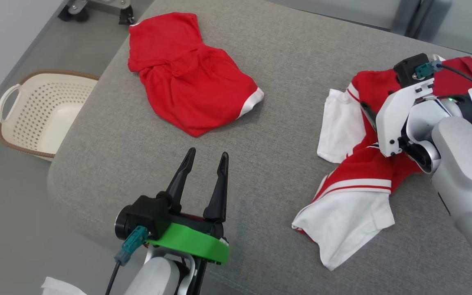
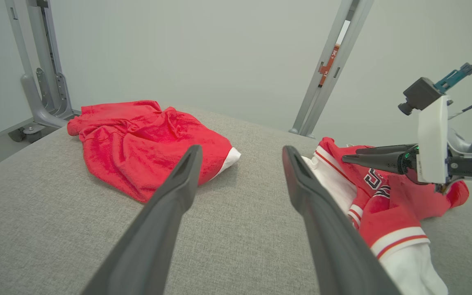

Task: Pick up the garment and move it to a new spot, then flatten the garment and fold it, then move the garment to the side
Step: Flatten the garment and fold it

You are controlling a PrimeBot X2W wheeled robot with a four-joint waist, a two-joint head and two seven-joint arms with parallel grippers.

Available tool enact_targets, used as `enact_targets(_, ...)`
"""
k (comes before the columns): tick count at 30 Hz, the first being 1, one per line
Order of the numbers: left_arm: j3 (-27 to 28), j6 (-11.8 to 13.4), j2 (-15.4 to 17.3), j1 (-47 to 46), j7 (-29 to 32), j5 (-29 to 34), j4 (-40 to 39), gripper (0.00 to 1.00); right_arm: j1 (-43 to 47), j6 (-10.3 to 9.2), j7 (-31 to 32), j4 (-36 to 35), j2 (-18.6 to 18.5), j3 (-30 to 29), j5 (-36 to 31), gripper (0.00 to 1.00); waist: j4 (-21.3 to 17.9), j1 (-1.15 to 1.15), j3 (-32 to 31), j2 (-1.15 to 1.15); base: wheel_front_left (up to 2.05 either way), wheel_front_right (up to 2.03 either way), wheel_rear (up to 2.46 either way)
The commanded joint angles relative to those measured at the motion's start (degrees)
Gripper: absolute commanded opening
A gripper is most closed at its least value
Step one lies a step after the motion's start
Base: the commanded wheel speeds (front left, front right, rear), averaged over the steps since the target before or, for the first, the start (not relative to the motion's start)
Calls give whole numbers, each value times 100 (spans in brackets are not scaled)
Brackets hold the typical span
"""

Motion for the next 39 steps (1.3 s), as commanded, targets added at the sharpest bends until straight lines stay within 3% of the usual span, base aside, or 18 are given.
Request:
enact_targets(1, -14, 17, 8, -28, -1, -53, 7, 100, -112, -9, 57, 117, -35, 39, 98, 100, 241, 0, 73, 0, 0, 0, 0)
enact_targets(5, -62, 71, 8, -35, -1, -111, -1, 100, -381, -9, 289, 520, -121, 178, 190, 100, 343, 0, 98, 0, 0, 0, 0)
enact_targets(10, -123, 125, 8, -73, -1, -20, 31, 100, -691, -10, 564, 1055, 47, 139, 356, 100, 381, 0, 194, 0, 0, 0, 0)
enact_targets(11, -141, 130, 10, -45, -1, -82, 88, 100, -738, -9, 611, 1146, 56, 154, 414, 94, 385, 0, 204, 0, 0, 0, 0)
enact_targets(12, -146, 135, 8, -52, -1, -98, 98, 100, -763, -9, 607, 1192, 68, 173, 445, 0, 389, 0, 210, 0, 0, 0, 0)
enact_targets(19, -427, -86, 12, -123, -1, 260, 318, 100, -905, -8, -126, 1282, 112, 282, 702, 0, 396, 0, 150, 0, 0, 0, 0)
enact_targets(25, -409, -43, 13, -129, 0, 198, 375, 100, -1141, -9, -1510, 1455, 93, -21, 697, 0, 351, 0, -19, 0, 0, 0, 0)
enact_targets(34, -225, -55, 13, 1, 0, 328, 374, 100, -1463, -9, -3391, 2236, 346, -1032, -135, 0, 127, 0, -172, 0, 0, 0, 0)
enact_targets(39, -238, -96, 11, -6, 0, 314, 340, 100, -1475, -9, -3638, 2597, 464, -1778, -975, 0, 7, 0, -120, 0, 0, 0, 0)
